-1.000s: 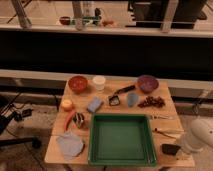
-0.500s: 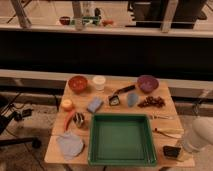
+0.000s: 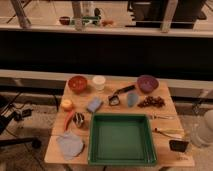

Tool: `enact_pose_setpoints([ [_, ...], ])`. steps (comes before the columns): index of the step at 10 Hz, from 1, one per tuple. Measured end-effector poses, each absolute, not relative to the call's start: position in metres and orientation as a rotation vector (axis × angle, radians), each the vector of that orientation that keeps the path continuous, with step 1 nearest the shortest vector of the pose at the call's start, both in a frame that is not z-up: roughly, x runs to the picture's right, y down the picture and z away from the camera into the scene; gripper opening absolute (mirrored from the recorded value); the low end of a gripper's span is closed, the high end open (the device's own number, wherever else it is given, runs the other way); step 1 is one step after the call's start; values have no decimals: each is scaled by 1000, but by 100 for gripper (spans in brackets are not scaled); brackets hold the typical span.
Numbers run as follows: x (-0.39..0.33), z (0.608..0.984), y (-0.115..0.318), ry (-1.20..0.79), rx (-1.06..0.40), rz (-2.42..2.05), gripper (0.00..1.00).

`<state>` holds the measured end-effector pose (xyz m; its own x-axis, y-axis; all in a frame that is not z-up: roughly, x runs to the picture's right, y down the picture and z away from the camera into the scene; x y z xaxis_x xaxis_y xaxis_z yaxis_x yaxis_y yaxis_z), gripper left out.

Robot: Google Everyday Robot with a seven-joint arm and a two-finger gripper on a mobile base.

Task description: Wipe purple bowl with eraser

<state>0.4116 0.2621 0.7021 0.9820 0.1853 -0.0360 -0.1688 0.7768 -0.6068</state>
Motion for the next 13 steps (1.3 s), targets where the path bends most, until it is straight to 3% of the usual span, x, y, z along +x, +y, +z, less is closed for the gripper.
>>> enact_pose_setpoints([
  [6,403,768,187,43,-623,139,14],
  [13,409,768,189,59,-628,140,14],
])
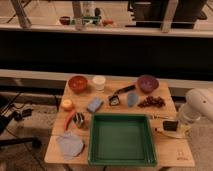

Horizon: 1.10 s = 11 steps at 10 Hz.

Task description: Wipe purple bowl with eraser

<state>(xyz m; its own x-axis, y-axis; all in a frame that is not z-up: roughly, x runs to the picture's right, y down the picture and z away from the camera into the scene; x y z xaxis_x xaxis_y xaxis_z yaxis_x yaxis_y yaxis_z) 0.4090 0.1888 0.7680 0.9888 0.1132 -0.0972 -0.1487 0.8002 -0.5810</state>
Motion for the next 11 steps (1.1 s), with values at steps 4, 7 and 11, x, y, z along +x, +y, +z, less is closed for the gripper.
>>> enact_pose_setpoints([
  [4,405,786,160,78,-559,137,14],
  [7,405,838,82,113,-465,106,14],
  [11,407,866,37,135,-433,91,14],
])
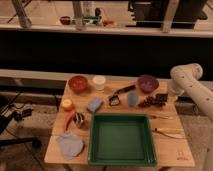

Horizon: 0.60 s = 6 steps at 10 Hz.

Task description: Wipe purple bowl with eraser

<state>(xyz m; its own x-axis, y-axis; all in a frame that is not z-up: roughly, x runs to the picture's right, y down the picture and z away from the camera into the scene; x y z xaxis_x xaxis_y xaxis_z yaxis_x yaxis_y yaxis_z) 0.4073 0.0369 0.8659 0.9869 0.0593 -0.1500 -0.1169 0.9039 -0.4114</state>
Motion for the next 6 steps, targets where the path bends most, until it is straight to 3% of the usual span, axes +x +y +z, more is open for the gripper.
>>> enact_pose_setpoints([
  [6,402,873,26,107,-398,121,14],
])
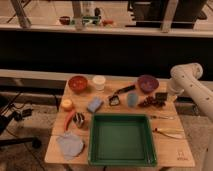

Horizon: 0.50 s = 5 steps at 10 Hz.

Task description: Wipe purple bowl with eraser

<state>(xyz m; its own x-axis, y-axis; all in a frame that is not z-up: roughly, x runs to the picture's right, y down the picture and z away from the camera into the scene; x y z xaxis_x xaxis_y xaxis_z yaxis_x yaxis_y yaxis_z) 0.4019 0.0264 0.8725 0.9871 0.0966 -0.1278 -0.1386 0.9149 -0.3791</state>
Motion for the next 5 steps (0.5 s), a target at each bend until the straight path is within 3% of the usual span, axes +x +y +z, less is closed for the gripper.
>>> enact_pose_setpoints([
  [5,377,901,-18,32,-310,154,14],
])
